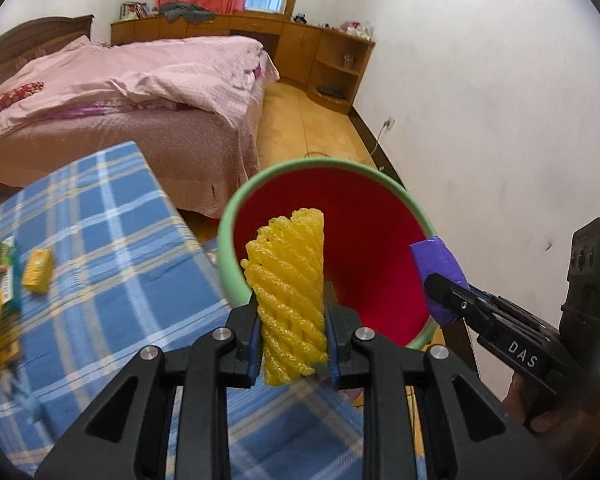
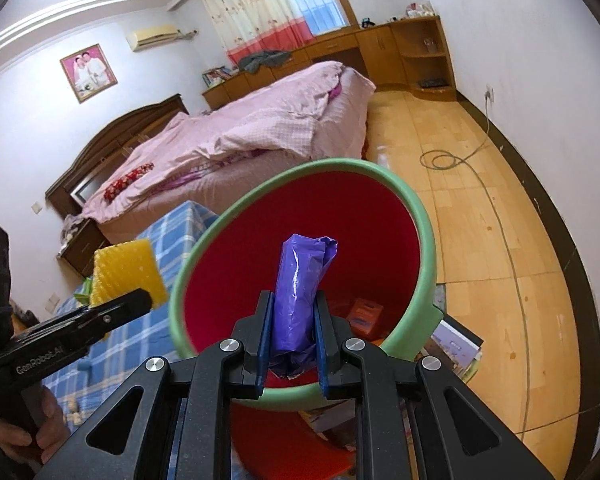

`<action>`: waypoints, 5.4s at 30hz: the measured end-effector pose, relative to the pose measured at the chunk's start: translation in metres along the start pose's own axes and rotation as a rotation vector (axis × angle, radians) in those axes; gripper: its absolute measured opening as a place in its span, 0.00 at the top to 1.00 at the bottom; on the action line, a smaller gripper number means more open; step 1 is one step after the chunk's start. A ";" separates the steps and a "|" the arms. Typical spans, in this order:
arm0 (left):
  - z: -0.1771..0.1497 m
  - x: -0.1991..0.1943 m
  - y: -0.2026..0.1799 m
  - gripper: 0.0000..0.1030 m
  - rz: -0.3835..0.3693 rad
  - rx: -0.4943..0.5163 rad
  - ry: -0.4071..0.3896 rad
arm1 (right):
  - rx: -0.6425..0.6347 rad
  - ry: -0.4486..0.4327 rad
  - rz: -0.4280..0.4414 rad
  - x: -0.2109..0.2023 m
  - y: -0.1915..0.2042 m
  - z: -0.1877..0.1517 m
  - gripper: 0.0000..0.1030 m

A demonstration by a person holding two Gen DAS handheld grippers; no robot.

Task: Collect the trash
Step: 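Carry the foam net and purple packet over the red bin and open both tools, then return the left tool to the bed and grasp another yellow foam net, then grasp the light blue plastic clip with the right tool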

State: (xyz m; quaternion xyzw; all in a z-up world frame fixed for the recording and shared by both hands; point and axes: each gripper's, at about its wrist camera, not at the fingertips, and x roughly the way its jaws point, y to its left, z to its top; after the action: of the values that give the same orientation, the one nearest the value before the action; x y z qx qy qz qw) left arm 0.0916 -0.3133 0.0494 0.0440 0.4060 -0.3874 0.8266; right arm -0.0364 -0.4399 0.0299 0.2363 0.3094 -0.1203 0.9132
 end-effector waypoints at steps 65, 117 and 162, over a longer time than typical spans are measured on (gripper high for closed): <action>-0.020 -0.067 0.103 0.41 0.277 -0.134 -0.058 | 0.084 0.026 0.096 -0.016 0.040 -0.035 0.47; -0.143 -0.178 0.264 0.90 0.328 -0.651 -0.203 | -0.214 0.203 0.261 0.042 0.201 -0.070 0.47; -0.162 -0.208 0.228 0.90 0.351 -0.534 -0.246 | -0.250 0.226 0.262 0.063 0.233 -0.087 0.96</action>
State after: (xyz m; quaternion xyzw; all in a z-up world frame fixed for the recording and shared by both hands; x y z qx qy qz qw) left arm 0.0653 0.0340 0.0327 -0.1519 0.3765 -0.1219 0.9057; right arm 0.0536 -0.2004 0.0131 0.1714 0.3889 0.0660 0.9028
